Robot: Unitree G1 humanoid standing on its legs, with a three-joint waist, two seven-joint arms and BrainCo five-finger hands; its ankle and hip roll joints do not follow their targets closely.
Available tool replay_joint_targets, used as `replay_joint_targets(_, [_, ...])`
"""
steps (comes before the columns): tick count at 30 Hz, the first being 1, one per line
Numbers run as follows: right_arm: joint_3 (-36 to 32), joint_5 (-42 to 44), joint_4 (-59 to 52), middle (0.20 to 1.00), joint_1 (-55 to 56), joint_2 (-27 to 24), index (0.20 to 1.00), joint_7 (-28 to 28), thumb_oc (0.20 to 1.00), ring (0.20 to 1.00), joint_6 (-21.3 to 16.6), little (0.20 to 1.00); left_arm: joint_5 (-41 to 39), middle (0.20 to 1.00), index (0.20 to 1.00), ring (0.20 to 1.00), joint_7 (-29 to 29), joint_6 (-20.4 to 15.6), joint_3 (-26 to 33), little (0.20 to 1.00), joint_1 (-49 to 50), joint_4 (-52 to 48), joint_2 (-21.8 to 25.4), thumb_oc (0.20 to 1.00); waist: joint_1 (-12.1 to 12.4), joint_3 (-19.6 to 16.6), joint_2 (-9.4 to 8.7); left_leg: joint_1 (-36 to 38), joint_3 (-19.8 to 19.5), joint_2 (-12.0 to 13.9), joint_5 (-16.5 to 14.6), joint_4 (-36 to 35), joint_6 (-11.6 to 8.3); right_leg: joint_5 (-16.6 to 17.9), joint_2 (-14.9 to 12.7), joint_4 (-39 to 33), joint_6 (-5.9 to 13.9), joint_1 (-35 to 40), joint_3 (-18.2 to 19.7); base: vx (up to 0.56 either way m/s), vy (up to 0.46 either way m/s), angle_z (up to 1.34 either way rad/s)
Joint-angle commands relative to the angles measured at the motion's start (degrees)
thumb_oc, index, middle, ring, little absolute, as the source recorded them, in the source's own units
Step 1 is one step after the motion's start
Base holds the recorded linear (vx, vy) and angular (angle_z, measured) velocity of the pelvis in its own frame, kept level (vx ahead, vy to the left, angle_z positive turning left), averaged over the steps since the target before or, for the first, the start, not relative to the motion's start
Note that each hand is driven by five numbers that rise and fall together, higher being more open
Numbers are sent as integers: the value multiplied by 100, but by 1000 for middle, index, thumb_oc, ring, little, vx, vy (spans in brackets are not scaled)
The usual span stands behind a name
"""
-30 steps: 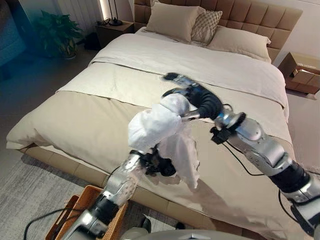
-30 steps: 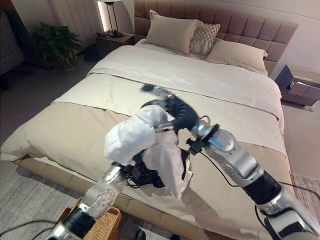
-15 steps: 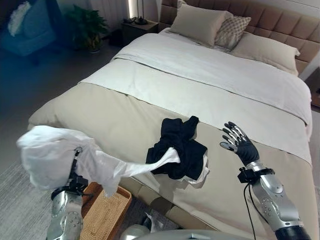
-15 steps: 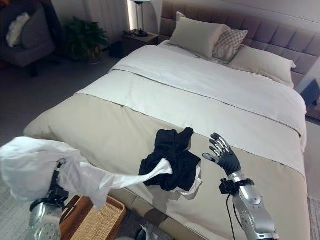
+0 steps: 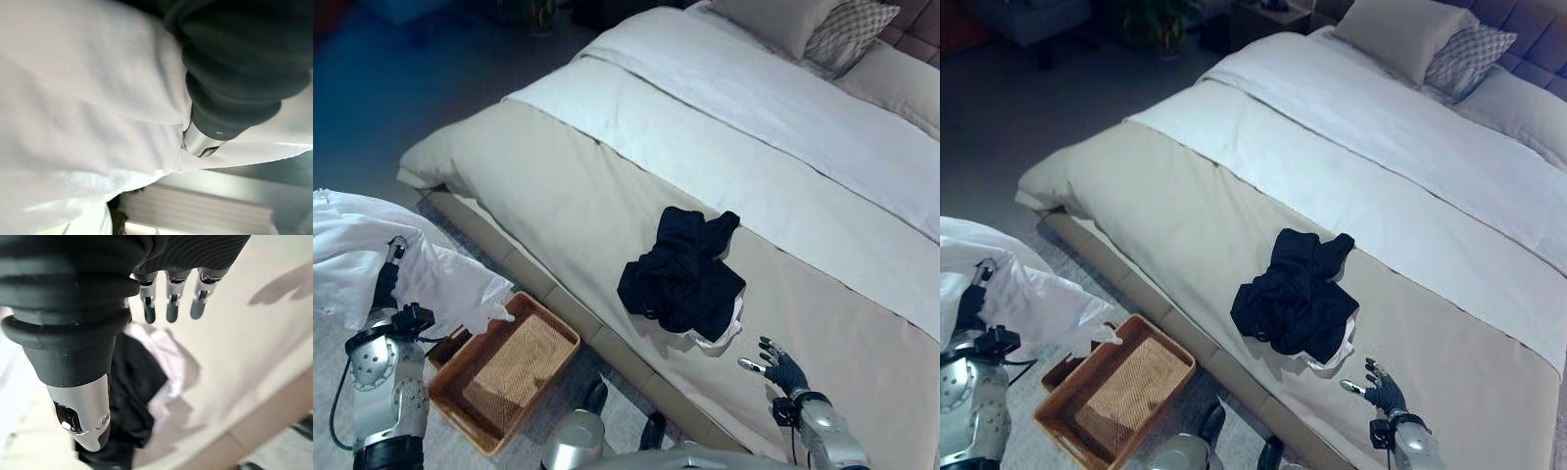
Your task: Pick up clothes into the bucket
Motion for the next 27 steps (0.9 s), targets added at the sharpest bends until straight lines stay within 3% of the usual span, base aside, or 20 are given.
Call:
replay_joint_targets(1, [279,-271,43,1000,-355,-87,1000,-225,1000,1000,-190,1000,34,200,200,200,71,-363,-104,200,-526,122,535,200,57,147,-14,-497,214,-164,-118,522,380,298,-415,772,226,-711,155,-115,20,29])
replay_joint_targets(8, [577,-297,777,1000,-664,-100,1000,-573,1000,1000,-244,1000,-44,200,200,200,342,-281,-960,200,-1627,1435,834,200,-94,633,-38,-1287,-186,-247,30,876,325,68,-540,1373,163,-1387,-138,-107,16,32])
replay_joint_targets(20, [756,34,948,1000,-906,-64,1000,-1038,1000,1000,-423,1000,133,200,200,200,868,-260,-1497,200,-2301,2271,790,200,-232,1216,-156,-1929,-381,-168,270,846,163,-43,-551,1602,57,-2073,-368,-47,-16,16])
replay_joint_targets(27, [997,252,604,1000,-1062,-74,1000,-1195,1000,1000,-583,1000,366,200,200,200,1200,-160,-1816,200,-2787,3095,828,200,-447,1460,-343,-2449,-306,-125,6,1276,123,-223,-485,1926,35,-2612,-218,-8,-46,6])
